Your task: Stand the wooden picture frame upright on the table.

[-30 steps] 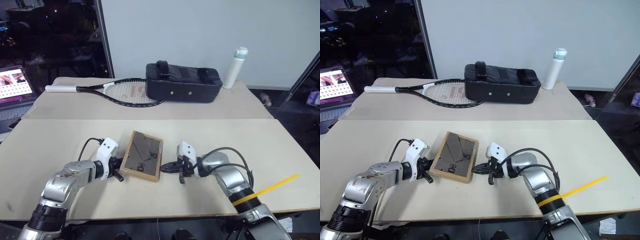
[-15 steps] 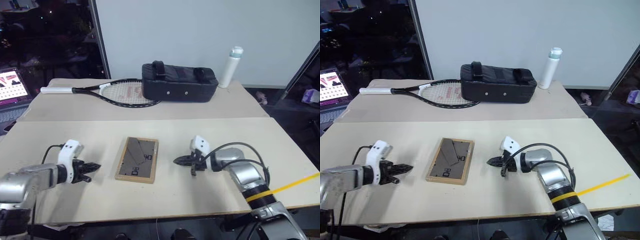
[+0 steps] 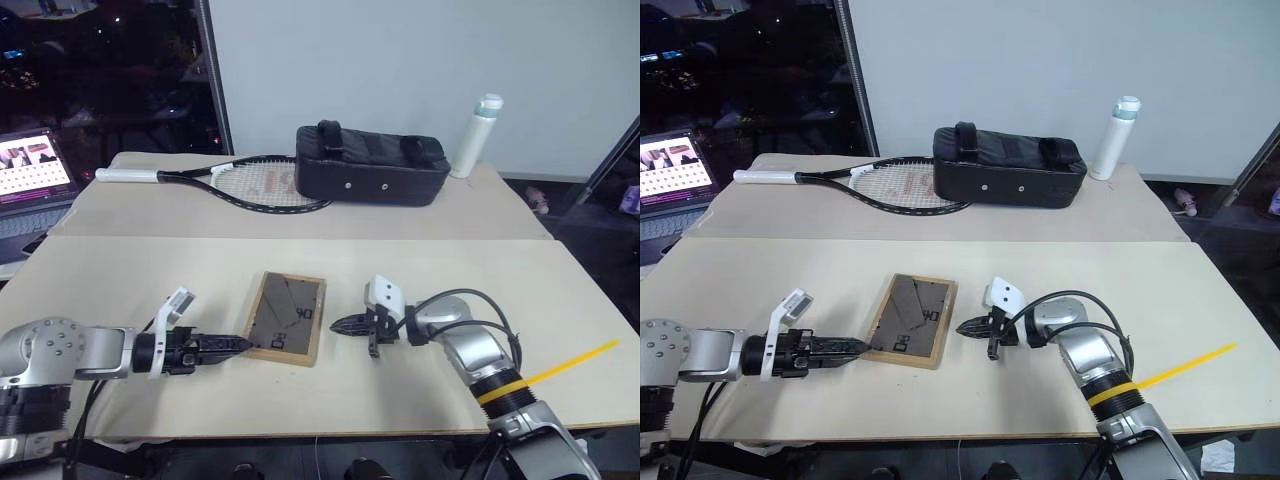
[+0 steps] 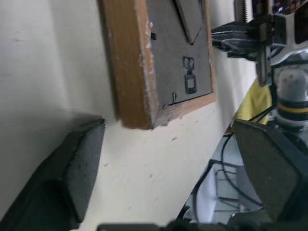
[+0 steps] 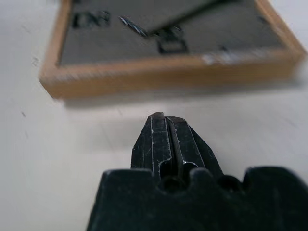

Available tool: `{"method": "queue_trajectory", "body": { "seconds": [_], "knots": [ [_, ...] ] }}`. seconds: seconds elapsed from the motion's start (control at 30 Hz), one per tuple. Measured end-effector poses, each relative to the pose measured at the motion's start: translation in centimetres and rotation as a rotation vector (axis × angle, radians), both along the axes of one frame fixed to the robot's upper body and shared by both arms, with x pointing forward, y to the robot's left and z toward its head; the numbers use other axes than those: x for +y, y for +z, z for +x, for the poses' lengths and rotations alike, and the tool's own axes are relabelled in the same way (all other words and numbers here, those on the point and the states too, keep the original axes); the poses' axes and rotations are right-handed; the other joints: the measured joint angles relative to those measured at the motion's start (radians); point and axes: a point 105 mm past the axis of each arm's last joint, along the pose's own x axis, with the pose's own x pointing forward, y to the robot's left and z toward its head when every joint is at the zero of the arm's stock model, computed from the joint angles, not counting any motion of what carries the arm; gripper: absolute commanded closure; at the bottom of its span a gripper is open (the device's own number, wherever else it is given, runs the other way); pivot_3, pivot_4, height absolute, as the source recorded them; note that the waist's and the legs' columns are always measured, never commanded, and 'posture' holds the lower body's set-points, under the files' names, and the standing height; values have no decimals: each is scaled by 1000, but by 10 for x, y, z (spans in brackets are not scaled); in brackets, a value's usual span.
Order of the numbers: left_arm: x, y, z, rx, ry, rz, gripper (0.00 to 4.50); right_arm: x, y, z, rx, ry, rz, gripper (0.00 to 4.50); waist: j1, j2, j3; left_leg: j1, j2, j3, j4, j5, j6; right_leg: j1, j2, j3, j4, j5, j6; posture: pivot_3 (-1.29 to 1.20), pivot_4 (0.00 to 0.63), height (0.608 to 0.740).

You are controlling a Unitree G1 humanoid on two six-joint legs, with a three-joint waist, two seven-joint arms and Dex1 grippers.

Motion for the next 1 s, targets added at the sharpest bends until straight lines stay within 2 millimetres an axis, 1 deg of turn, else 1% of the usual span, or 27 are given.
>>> {"method": "queue_trajectory", "body": {
  "seconds": [0.07,0.1,0.2,0.23,0.3,0.37,0.4,0.5,0.53,0.6,0.63,0.67,0.73,0.8,0.83,0.87,0.93,0.97,1.0],
  "knots": [
    [-11,-1,4,1,-9,-29,52,6,0,1,1,5,6,4500,11,0,0,0,0,0,0,0,0,0,0,0,0,0,0,0,150,676],
    [-20,-2,8,9,-18,-56,52,10,-1,1,0,9,8,4500,19,0,0,0,0,0,0,0,0,1,0,0,0,0,0,0,150,676],
    [-36,-4,13,23,-35,-102,52,17,-4,-1,-4,26,1,4500,32,0,0,0,0,0,0,0,0,1,0,0,-1,0,0,0,150,676],
    [-41,-4,14,29,-38,-117,52,19,-6,-2,-1,31,1,4500,34,0,0,0,0,0,0,0,0,1,0,0,-1,0,0,0,150,676],
    [-42,-3,16,34,-29,-137,52,19,-6,-2,-3,30,-2,4500,35,0,0,0,0,0,0,0,0,1,0,0,-1,0,0,0,150,676],
    [-43,-3,17,41,-22,-148,579,17,-7,-1,-5,26,-8,4500,35,0,0,0,0,0,0,0,0,0,0,0,-1,0,0,0,150,676],
    [-41,-4,18,48,-9,-146,720,16,-7,-1,-7,25,-11,4500,34,0,0,0,0,0,0,0,0,0,0,0,-1,0,0,0,150,676],
    [-39,-8,18,64,9,-127,1892,14,-8,0,-11,21,-14,4500,31,0,0,0,0,0,0,0,0,0,0,0,-1,0,0,0,150,676],
    [-39,-9,18,68,10,-123,2196,13,-9,1,-8,18,-17,4500,29,0,0,0,0,0,0,0,0,0,0,0,-1,0,0,0,150,676],
    [-39,-9,16,70,6,-129,2971,9,-9,3,-6,2,-17,4500,28,0,0,0,0,0,-1,0,0,0,0,0,-1,0,0,0,150,676],
    [-38,-7,15,68,3,-134,3243,7,-8,4,-8,-6,-14,4500,28,0,0,0,0,0,-1,0,0,0,0,0,-1,0,0,0,150,676],
    [-37,-6,15,65,4,-132,3256,4,-5,6,-11,-16,-12,4500,28,0,0,-1,0,0,-1,0,0,0,0,0,-1,0,0,0,150,676],
    [-33,-4,14,58,6,-122,3269,-9,6,12,2,-46,4,4500,29,0,0,-1,0,0,-1,0,-1,-1,0,0,-1,0,0,0,150,676],
    [-32,-3,13,46,4,-110,3269,-24,24,20,-1,-88,30,4500,30,0,0,-2,0,0,0,0,-1,-1,0,0,-1,0,0,0,150,676],
    [-32,0,12,29,-3,-98,3269,-33,43,26,11,-125,84,4500,30,0,1,-2,0,0,-1,0,-1,-1,0,0,-1,0,0,0,150,676],
    [-32,2,12,14,-11,-89,3269,-36,57,30,15,-139,119,4500,31,0,1,-2,0,0,-1,0,-1,-2,0,0,-1,0,0,0,150,676],
    [-37,7,10,-29,-45,-62,3269,-37,89,28,48,-117,205,3909,29,0,1,-2,0,0,-2,0,-1,-2,0,0,-1,0,0,0,150,676],
    [-40,10,10,-45,-62,-52,3269,-34,104,26,59,-91,245,3767,28,0,1,-2,0,0,-2,0,-1,-2,0,0,-1,0,0,0,150,676],
    [-43,13,11,-60,-76,-52,3269,-29,116,22,70,-59,275,3342,28,0,1,-2,0,-1,-3,0,-1,-2,0,0,-1,0,0,0,150,676]
  ]
}}
